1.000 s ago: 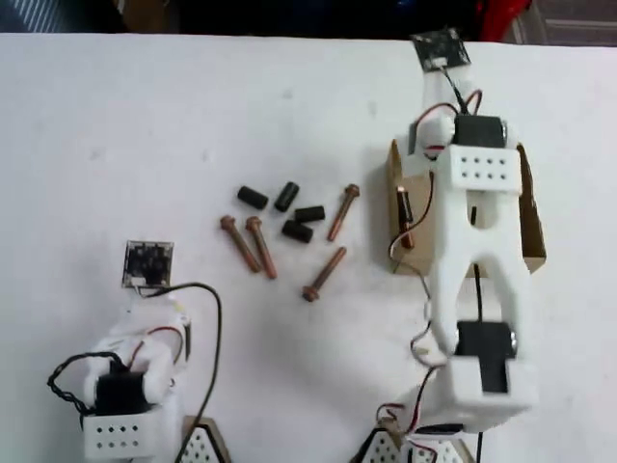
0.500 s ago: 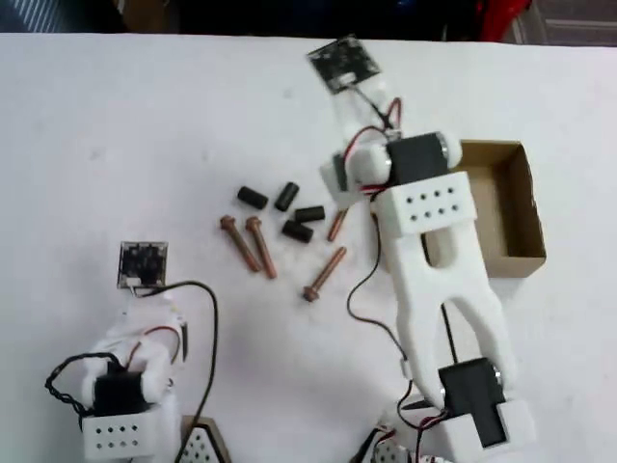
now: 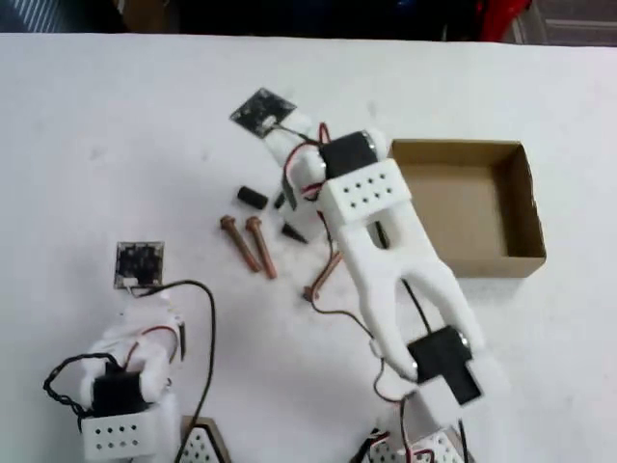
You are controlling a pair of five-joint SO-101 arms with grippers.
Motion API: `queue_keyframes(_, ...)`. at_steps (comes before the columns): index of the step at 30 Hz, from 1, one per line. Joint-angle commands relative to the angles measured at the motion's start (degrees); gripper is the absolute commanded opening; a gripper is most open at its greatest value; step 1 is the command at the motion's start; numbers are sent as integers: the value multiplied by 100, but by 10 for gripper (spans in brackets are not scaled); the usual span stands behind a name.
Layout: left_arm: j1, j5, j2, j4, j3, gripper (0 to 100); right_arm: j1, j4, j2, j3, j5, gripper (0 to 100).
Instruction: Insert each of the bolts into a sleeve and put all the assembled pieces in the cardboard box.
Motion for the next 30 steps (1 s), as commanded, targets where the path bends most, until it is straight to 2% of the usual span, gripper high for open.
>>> queue_keyframes(1,-286,-53,-66,-167,-9,23,-163,-330,611,-79,70,156)
queue_keyframes(4,-418,-53,-66,-202,-9,23,-233,-444,1103,-308,114,155)
queue_keyframes(9,-418,-53,-66,-185,-9,23,-251,-409,1736,-765,756,149)
queue_keyframes(13,-418,-53,-66,-176,-9,23,-233,-418,2070,-993,818,86)
queue_keyframes(17,-418,-53,-66,-158,-9,23,-251,-409,2220,-1064,1310,84)
queue_keyframes(23,-418,-53,-66,-158,-9,23,-242,-426,2273,-1055,1635,84)
queue_keyframes(30,-418,-53,-66,-158,-9,23,-242,-681,2308,-1037,1723,84)
